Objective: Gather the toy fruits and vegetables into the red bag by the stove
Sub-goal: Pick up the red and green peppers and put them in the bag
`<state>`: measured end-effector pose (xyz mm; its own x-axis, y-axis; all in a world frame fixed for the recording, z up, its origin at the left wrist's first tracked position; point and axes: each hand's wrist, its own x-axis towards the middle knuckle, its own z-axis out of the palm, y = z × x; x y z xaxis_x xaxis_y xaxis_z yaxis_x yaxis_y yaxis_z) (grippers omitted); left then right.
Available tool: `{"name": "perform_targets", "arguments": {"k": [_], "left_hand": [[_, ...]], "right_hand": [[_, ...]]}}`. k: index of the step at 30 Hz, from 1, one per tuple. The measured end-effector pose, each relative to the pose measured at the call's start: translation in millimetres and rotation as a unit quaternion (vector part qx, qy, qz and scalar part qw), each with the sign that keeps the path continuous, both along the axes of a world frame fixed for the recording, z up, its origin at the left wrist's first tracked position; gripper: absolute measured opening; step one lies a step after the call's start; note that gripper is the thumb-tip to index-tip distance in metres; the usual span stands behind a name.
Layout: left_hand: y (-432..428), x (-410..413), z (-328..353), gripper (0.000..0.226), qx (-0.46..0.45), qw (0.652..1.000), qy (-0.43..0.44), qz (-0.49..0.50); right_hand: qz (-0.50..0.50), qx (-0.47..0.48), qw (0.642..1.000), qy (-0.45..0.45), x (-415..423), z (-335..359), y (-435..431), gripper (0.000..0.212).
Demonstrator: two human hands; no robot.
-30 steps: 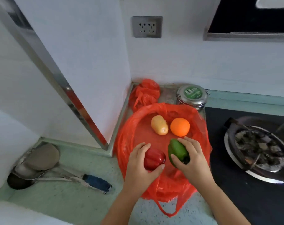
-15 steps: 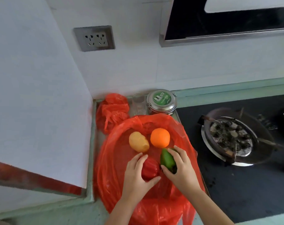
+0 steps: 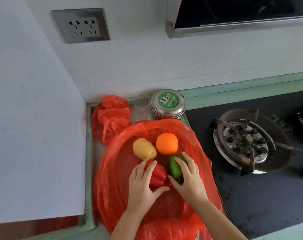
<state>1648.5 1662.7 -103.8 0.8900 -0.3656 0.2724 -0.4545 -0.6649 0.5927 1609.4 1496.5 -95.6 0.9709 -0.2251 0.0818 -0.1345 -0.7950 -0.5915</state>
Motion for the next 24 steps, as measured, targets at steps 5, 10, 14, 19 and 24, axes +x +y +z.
{"name": "perform_targets", "arguments": {"k": [5, 10, 14, 19, 24], "left_hand": [[1.0, -1.2, -0.5, 0.082, 0.030, 0.999, 0.009, -0.002], [-1.5, -6.7, 1.7, 0.078, 0.028, 1.000, 0.010, 0.005], [-4.0, -8.8, 5.0, 0.075, 0.026, 1.000, 0.010, 0.004], [-8.8, -10.6, 12.5, 0.070, 0.037, 0.999, -0.001, 0.001], [-13.5, -18.6, 22.5, 0.053, 0.047, 0.998, -0.050, -0.006]], "right_hand": [[0.004, -0.012, 1.000, 0.001, -2.7, 1.0, -1.2, 0.065], [0.004, -0.023, 1.000, -0.003, -6.8, 3.1, -1.4, 0.062], [0.008, -0.035, 0.999, -0.006, -9.3, 7.3, -3.6, 0.060], [0.003, -0.051, 0.999, -0.011, -15.1, 16.6, -6.1, 0.056], [0.000, -0.086, 0.996, -0.030, -29.1, 27.8, -10.5, 0.056]]}}
